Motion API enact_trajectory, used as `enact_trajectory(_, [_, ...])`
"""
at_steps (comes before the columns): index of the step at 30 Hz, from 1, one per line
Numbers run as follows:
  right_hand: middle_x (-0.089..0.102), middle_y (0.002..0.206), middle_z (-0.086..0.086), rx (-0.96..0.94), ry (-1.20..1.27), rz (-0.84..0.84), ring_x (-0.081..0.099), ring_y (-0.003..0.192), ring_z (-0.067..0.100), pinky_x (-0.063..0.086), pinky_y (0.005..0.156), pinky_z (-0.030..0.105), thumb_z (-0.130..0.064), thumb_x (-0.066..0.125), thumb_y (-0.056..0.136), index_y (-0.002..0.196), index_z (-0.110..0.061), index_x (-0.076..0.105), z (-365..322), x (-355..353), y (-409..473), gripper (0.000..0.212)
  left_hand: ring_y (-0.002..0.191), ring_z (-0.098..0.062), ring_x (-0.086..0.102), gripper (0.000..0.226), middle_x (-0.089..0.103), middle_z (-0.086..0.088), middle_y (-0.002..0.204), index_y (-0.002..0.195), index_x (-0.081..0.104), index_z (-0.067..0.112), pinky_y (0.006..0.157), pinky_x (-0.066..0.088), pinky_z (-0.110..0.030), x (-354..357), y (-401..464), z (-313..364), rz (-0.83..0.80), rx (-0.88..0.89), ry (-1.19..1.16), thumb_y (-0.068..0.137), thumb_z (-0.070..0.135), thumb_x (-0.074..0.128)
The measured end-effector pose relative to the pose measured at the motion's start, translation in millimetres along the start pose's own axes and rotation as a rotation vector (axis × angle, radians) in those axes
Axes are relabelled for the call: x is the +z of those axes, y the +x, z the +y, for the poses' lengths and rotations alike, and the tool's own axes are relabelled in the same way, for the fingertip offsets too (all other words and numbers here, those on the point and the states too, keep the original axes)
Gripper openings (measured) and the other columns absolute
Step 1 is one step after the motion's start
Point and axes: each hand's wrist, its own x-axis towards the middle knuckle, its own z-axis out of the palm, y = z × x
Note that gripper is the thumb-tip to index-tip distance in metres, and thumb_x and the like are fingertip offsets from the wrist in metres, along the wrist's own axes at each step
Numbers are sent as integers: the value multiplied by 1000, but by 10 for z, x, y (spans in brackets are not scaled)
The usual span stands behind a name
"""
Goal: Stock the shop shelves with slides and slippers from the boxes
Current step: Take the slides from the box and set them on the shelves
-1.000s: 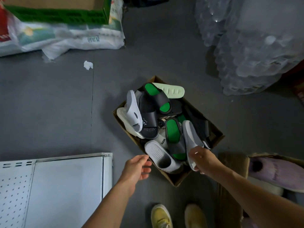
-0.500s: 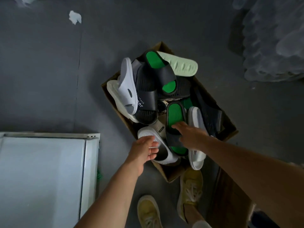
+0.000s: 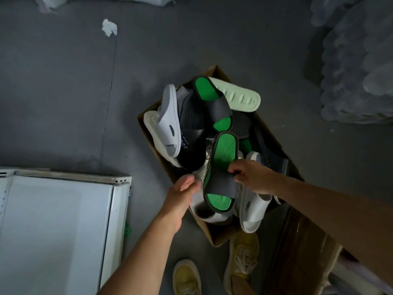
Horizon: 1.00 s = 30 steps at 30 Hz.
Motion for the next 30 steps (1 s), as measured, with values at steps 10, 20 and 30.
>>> enact_trajectory(10, [51,80,-6,-171,130,14,48,74,7,38,71,24,-3,54,90,79,-30,52,-617,-606,-4,29,123,-19,56,114,62,1,131,137,48,26,108,41,-45,72,11,520,-69,90,-27,37,61,90])
enact_trajectory(20, [41,114,-5,-182,328,280,60,86,14,47,69,13,-4,59,88,122,-26,54,-955,-588,361,40,95,-24,70,66,75,-4,96,102,66,20,86,56,-41,-294,327,841,116,218,-180,44,36,93])
enact_trajectory(30, [54,89,9,616,713,468,52,68,22,49,55,32,-4,59,86,103,-24,49,-214,-610,1080,27,101,-26,70,76,74,-7,106,122,64,14,84,56,-38,-706,882,1064,88,191,-395,52,38,82])
